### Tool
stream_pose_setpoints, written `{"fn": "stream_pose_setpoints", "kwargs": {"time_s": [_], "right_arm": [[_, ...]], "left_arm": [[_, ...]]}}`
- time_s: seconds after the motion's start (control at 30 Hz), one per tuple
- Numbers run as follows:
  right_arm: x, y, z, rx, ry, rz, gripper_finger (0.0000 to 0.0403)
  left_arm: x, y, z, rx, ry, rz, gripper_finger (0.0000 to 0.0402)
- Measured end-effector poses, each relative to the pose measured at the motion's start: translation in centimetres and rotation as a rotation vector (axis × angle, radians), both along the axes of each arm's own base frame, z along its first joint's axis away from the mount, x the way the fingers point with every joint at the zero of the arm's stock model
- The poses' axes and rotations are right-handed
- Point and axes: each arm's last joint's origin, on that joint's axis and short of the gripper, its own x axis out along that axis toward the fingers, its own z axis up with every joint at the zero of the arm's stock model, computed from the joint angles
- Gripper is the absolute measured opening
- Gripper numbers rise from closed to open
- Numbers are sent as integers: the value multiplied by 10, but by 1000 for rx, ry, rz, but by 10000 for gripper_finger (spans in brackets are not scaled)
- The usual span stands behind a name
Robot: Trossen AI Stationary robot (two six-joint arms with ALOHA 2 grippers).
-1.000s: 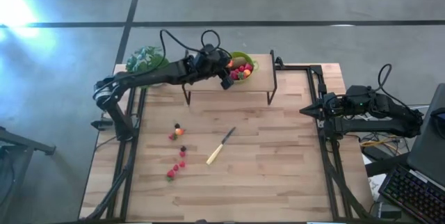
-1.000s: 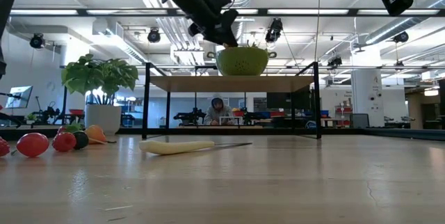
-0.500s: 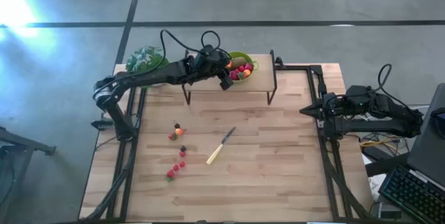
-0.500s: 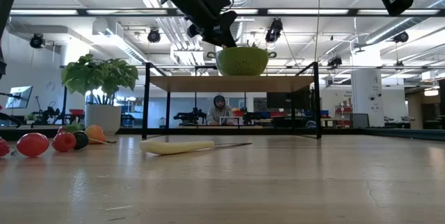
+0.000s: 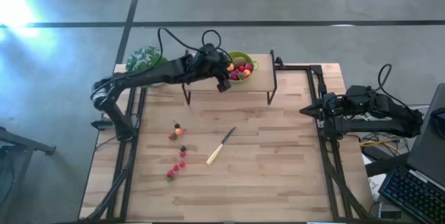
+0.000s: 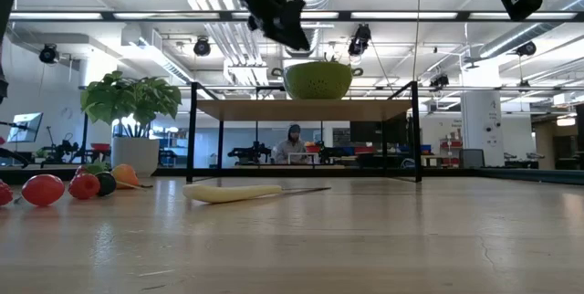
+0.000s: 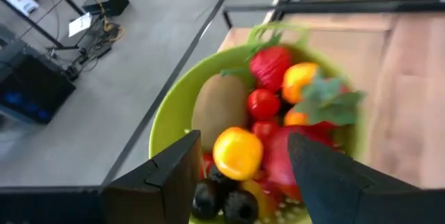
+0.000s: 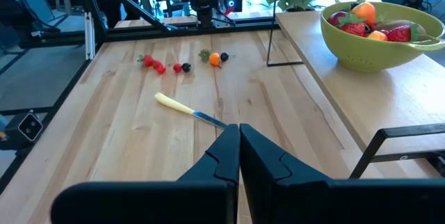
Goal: Pick & Place Fruit
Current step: Put the black cherry into the strainer bowl
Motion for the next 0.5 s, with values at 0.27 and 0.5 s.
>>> {"fn": "stream_pose_setpoints", "kwargs": {"time_s": [0.27, 0.5], "right_arm": [[0, 0, 0, 0, 0, 0, 8], [0, 0, 0, 0, 0, 0, 8]], "left_arm": [[-17, -46, 37, -12, 70, -131, 218], [-43, -100, 43, -44, 229, -299, 218]]}}
